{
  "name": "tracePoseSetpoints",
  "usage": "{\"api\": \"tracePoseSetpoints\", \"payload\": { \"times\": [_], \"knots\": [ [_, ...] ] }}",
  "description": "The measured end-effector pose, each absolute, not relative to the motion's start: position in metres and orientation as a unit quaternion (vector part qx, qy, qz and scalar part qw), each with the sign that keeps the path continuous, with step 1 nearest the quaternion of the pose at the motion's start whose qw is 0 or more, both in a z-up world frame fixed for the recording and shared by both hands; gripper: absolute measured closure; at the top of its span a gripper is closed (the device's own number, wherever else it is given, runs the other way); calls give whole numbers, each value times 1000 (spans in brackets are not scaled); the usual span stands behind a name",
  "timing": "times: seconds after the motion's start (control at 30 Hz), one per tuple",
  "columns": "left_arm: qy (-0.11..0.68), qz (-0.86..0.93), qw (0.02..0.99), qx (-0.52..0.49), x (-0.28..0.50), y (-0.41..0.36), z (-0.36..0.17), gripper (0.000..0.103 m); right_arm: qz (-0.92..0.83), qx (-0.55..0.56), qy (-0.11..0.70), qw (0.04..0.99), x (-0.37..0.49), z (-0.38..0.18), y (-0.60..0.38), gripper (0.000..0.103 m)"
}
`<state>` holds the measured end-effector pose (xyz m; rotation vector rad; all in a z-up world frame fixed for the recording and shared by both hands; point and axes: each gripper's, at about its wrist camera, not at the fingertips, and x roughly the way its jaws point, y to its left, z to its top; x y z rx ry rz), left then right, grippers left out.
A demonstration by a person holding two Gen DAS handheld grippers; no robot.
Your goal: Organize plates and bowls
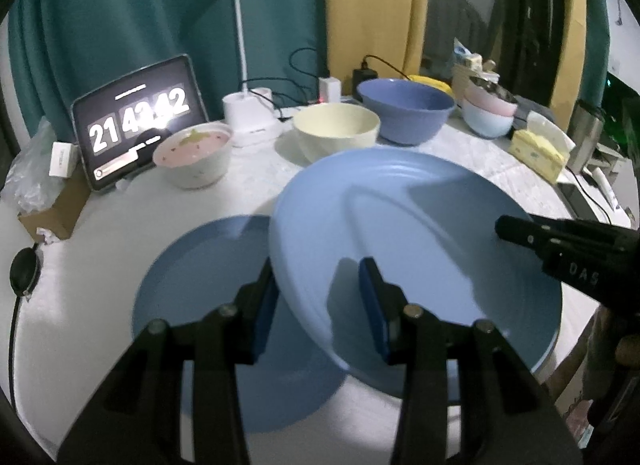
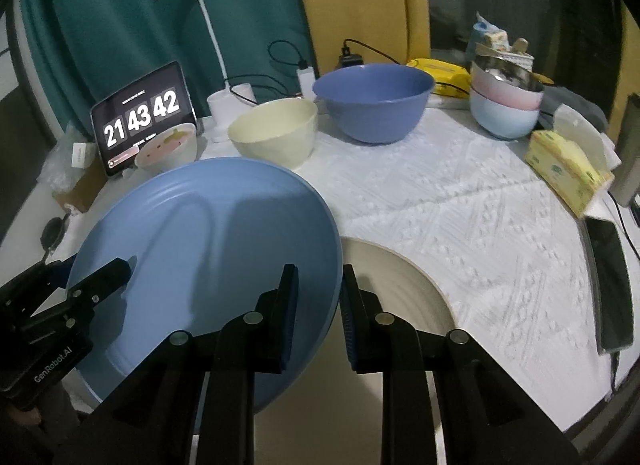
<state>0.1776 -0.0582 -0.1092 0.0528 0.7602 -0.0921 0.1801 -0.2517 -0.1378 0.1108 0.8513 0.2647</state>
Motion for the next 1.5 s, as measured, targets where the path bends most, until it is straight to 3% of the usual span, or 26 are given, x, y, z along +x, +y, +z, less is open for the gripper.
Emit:
{"api": "tracePoseSetpoints", "payload": {
  "times": [0.7,1.1,1.5],
  "knots": [
    [422,-86,900,69,171,-129,-149,61,90,77,423,899,159,-170,-318,80],
    [450,-71,887,78,173,-132,-160,56,87,83,428,896,159,-179,-326,80],
    [424,-69,900,73,164,-120,-146,55,69,75,420,902,157,-169,-324,80]
  ]
}}
